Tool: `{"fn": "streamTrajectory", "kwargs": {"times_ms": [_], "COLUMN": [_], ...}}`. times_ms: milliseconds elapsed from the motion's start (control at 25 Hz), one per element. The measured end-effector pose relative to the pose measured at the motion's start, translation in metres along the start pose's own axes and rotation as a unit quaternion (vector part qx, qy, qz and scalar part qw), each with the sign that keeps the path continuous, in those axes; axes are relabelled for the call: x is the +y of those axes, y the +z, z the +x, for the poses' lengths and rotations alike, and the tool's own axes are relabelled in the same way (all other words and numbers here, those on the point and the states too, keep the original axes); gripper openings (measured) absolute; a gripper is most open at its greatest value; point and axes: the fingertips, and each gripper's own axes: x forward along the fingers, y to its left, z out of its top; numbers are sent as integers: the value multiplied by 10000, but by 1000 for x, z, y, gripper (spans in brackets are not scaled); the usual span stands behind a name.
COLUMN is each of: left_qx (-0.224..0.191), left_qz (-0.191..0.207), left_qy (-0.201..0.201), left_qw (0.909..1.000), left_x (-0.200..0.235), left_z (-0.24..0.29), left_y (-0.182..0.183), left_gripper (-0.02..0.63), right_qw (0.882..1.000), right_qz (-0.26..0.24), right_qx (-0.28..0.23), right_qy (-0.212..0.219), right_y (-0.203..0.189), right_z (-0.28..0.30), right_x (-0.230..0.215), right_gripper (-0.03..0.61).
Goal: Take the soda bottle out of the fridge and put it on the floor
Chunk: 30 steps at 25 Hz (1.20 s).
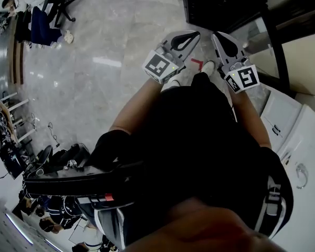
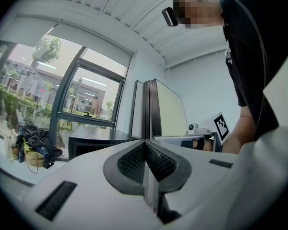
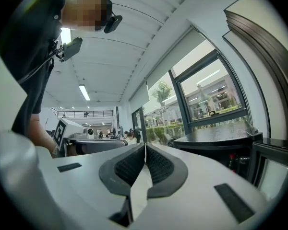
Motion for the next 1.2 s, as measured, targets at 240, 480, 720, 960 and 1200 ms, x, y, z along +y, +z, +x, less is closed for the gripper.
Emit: {"fn": "streamTrajectory", "kwargs": {"times_ms": [240,480,720,960,1200], "left_qx": [197,382,367,379,324], "left_qz": [16,-42,-115,-28,-192], "left_qy": [440,562,470,416,381], "left_qw": [9988,9977,9982,9984,9986], "left_x": [35,96,156,188,212], "left_z": [52,78,105,128,154], "left_y": [-15,-53,-106,-154,-191], "left_gripper": [2,2,2,2,2], "right_qw": [9992,9971,9921,9884,9851], "right_qz": [84,34,-24,22,-54], "right_qx": [386,619,690,723,727], "right_qy": [73,-445,-1044,-1334,-1559], "right_y": [-30,-75,-137,-200,-236], "right_z": [29,94,138,162,176], "right_x": [-71,-139,-205,-256,-290], "right_gripper": [14,15,72,158,255]}}
